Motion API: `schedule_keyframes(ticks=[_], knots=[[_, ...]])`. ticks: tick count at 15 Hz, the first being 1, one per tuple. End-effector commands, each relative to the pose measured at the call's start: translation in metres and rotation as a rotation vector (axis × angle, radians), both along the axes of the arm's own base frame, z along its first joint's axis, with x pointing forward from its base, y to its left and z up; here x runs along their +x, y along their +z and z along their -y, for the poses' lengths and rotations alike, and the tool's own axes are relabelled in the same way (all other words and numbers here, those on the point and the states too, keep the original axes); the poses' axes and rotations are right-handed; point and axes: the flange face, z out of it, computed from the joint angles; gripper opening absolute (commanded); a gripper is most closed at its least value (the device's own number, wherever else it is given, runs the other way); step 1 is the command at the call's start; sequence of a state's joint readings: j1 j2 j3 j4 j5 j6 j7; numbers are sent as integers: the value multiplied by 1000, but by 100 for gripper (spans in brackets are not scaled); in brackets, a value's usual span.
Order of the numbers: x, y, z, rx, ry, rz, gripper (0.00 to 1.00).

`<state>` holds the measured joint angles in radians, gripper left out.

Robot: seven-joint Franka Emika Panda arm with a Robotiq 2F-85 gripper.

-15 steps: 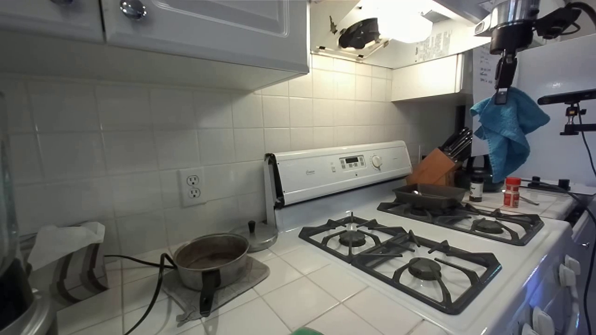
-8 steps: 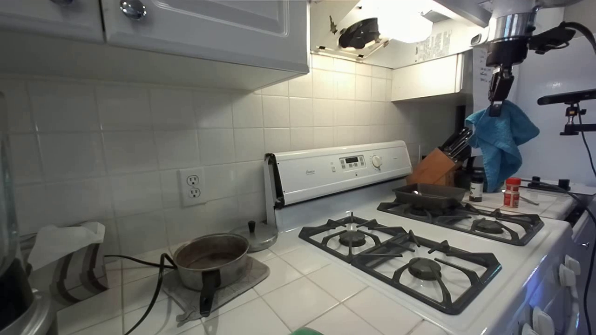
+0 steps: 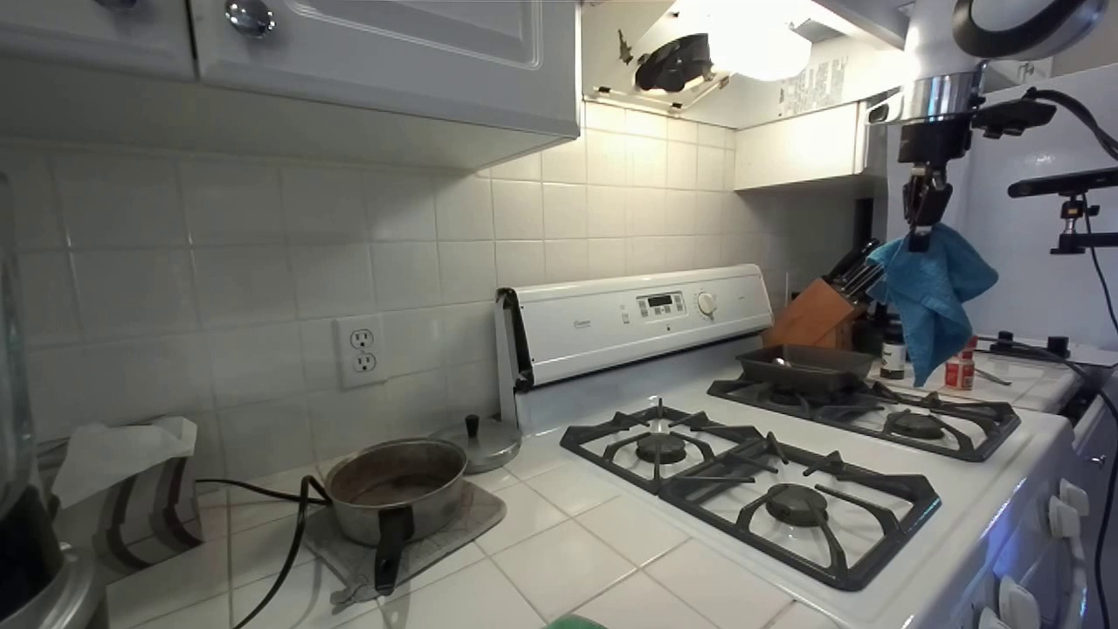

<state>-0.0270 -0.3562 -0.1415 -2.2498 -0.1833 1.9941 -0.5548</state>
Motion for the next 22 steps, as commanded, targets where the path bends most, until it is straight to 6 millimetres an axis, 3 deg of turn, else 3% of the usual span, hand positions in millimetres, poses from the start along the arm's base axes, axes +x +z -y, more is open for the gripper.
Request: schedule_keyframes(ticks=[1, 7, 14, 15, 16, 22], knots=[[14, -20, 4, -51, 63, -22, 2], [32, -51, -9, -62, 116, -55, 2], [53, -63, -32, -82, 212, -93, 2], [43, -68, -27, -80, 168, -91, 2], [44, -69, -29, -80, 173, -93, 7], [44, -70, -28, -80, 170, -95, 7]])
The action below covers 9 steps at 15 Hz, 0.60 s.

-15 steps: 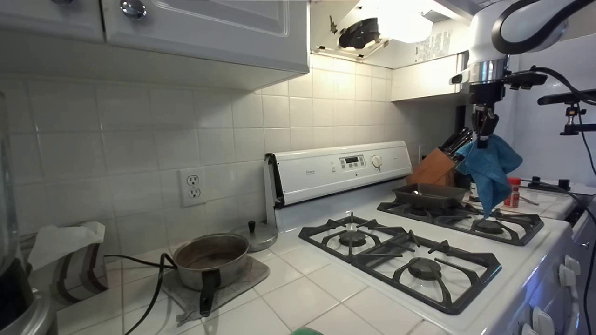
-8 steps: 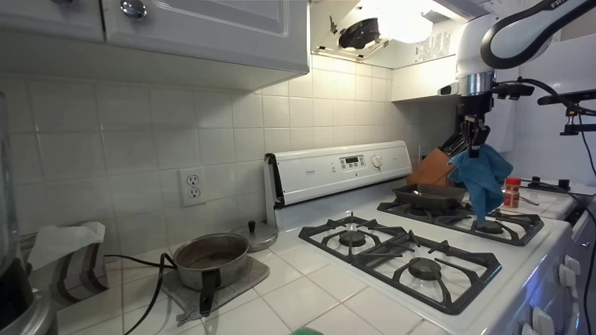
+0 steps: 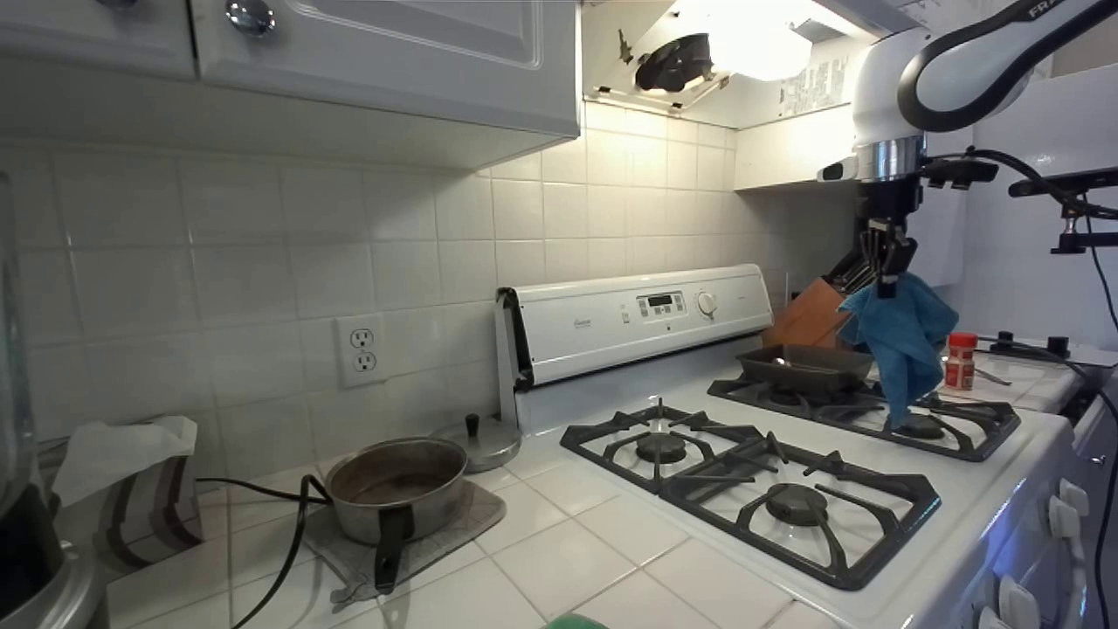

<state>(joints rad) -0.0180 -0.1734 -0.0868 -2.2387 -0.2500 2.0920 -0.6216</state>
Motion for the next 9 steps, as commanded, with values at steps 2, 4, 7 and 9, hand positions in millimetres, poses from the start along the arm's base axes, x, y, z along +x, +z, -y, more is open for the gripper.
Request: schedule_keyframes(ticks=[2, 4, 7, 9], knots=[[0, 0, 0, 0, 0, -1, 7], [0, 1, 0, 0, 0, -1, 7], [0, 1, 0, 0, 0, -1, 2], [7, 1, -2, -23, 27, -13, 2]])
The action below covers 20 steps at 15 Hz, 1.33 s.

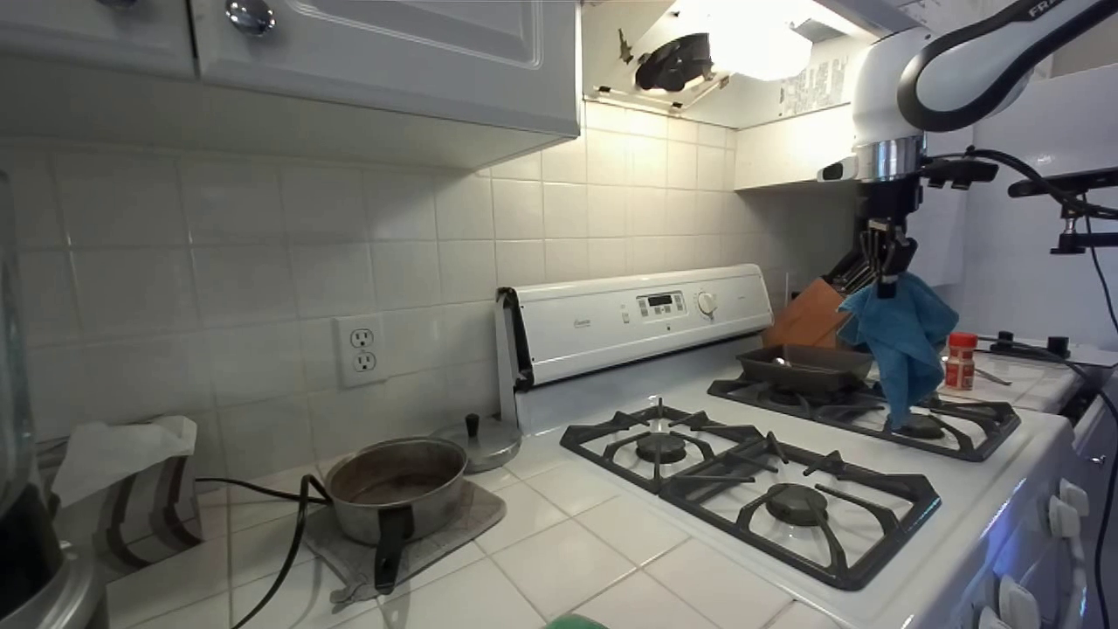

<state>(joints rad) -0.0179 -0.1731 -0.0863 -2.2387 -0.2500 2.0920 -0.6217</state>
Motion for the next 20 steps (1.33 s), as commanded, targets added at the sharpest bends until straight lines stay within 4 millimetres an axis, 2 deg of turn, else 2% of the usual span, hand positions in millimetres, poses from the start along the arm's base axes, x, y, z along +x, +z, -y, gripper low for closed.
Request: schedule_keyframes(ticks=[1, 8, 12, 16, 20], knots=[[13, 3, -4, -38, 50, -26, 2], [61, 14, -14, -85, 223, -114, 2], [104, 9, -24, -74, 359, -112, 2], [147, -9, -52, -55, 510, -121, 2], [176, -20, -87, -53, 648, -132, 2]])
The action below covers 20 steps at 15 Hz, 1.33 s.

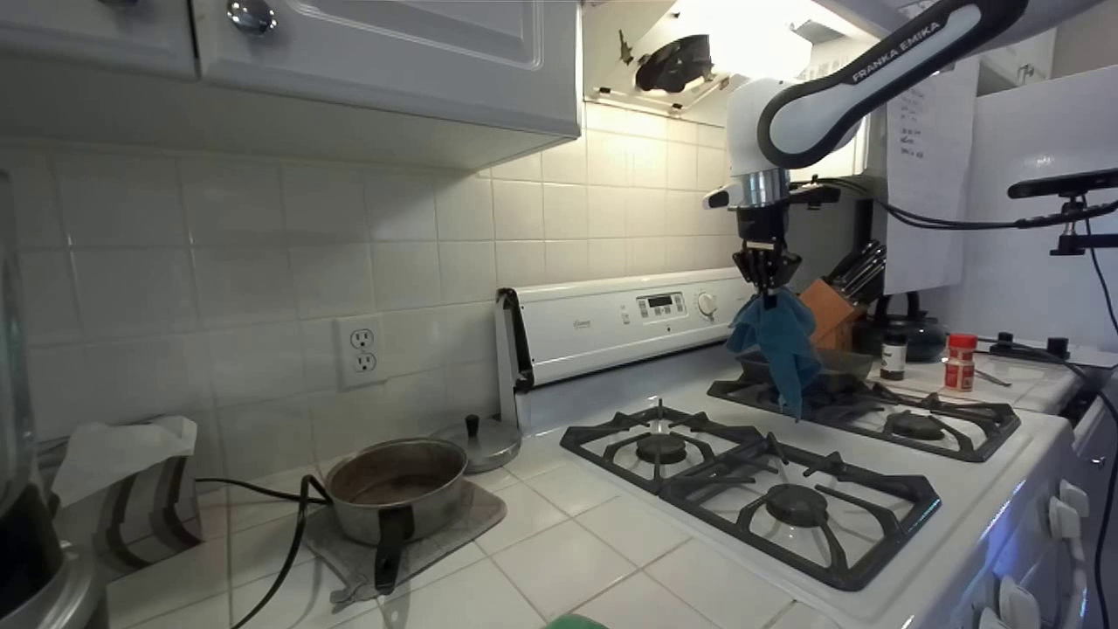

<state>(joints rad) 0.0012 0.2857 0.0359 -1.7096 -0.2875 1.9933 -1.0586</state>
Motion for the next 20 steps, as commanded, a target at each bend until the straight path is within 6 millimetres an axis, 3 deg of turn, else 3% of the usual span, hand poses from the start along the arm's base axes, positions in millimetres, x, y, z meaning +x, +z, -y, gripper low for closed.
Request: schedule_keyframes(ticks=[1, 5, 11, 20], knots=[[33, -2, -25, 10, 122, -11, 2], [53, -3, -59, 34, 267, -17, 2], [80, -21, -115, 84, 567, -90, 2], [88, -41, -171, 149, 853, -225, 2]])
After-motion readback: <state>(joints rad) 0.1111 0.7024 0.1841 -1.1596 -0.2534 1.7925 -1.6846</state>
